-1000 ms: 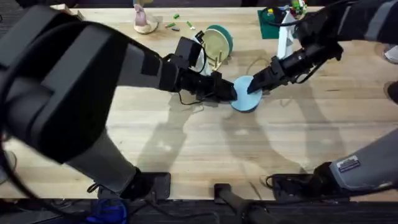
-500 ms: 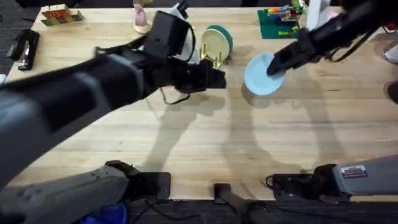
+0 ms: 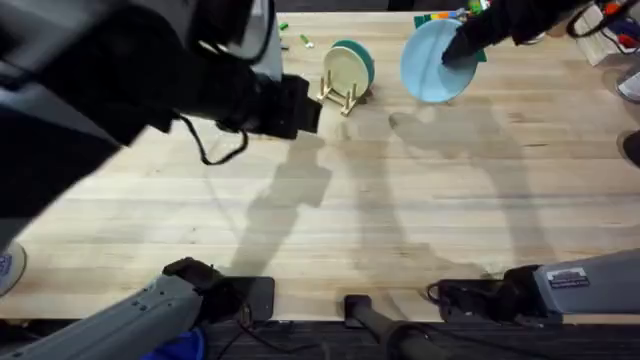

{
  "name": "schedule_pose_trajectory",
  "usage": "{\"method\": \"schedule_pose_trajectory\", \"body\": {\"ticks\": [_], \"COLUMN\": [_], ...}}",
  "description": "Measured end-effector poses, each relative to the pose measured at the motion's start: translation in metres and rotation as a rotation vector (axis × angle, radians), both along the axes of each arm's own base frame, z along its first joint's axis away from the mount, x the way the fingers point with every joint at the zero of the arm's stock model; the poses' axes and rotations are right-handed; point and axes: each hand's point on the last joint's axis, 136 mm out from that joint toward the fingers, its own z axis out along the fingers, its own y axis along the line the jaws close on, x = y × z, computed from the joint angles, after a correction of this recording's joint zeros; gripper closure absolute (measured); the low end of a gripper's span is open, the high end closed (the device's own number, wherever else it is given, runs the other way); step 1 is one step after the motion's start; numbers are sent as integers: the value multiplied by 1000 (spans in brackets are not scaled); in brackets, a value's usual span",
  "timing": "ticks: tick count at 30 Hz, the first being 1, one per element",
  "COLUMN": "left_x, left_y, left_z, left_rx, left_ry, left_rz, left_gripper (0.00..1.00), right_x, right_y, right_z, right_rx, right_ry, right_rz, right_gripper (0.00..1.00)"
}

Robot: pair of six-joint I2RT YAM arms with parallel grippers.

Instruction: Pick up the plates from the table one by one and place each into a slot on the dish rack.

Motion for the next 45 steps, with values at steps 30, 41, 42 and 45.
{"method": "schedule_pose_trajectory", "body": {"ticks": [30,41,42,45], "left_x": [17,17,17,17], "left_y": [16,16,16,16], "left_z": [41,41,41,41], "left_rx": [184,184,184,184], "left_ry": [-215,-215,-215,-215], "left_rz": [-143,-143,-143,-143], "left_gripper": [5,6,6,6], "right_x": [12,22,24,30], "right_y": [44,47,47,49], "right_z": [39,45,46,50], "right_rx": [-221,-235,-236,-235], "right_ry": [-297,-374,-385,-421], "right_rz": [256,303,307,311], "right_gripper": [971,971,971,971]}}
